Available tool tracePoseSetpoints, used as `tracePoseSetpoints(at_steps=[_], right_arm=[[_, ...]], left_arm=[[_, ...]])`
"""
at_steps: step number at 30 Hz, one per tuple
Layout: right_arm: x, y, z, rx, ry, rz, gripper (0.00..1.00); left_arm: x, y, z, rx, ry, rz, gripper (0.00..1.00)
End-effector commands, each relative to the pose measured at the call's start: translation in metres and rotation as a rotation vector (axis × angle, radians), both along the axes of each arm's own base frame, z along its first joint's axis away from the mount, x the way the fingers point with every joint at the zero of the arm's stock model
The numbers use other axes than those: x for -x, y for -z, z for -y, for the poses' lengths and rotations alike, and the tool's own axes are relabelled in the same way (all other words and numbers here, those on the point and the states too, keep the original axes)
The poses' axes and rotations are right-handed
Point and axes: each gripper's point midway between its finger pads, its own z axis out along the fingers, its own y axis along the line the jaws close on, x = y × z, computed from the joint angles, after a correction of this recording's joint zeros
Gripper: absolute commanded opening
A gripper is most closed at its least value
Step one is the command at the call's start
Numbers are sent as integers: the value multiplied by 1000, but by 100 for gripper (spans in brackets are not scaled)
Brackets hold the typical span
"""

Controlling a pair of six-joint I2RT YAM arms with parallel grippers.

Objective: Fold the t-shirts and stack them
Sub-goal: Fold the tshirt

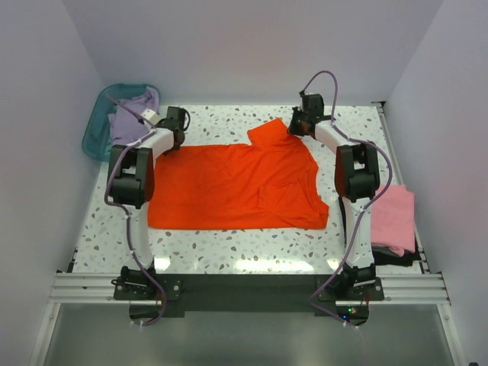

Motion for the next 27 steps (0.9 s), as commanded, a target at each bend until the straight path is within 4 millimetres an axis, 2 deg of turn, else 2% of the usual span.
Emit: tracePoseSetpoints(at_steps=[1,10,11,12,17,20,27], right_arm=[[-15,-26,-6,-36,-12,85,4],[-13,-16,-9,-55,-19,59,3],[-13,-13,-10,-54,-21,55,2],[-12,-13,-10,-56,-21,53,2],[-10,-12,-9,-55,-17,47,0],[-10,-17,-8,-58,-15,55,0],[-13,-52,-4,-57,1,126,0]], left_arm=[[12,3,-11,-46,-102,-35,46],[18,22,-14,-49,-134,-93,46],[18,23,-13,-43,-132,-93,43],[18,25,-12,-42,-129,-97,35],[17,30,-8,-26,-94,-110,6],[14,21,-6,-17,-79,-85,0],[13,-3,-8,-6,-51,-16,0]])
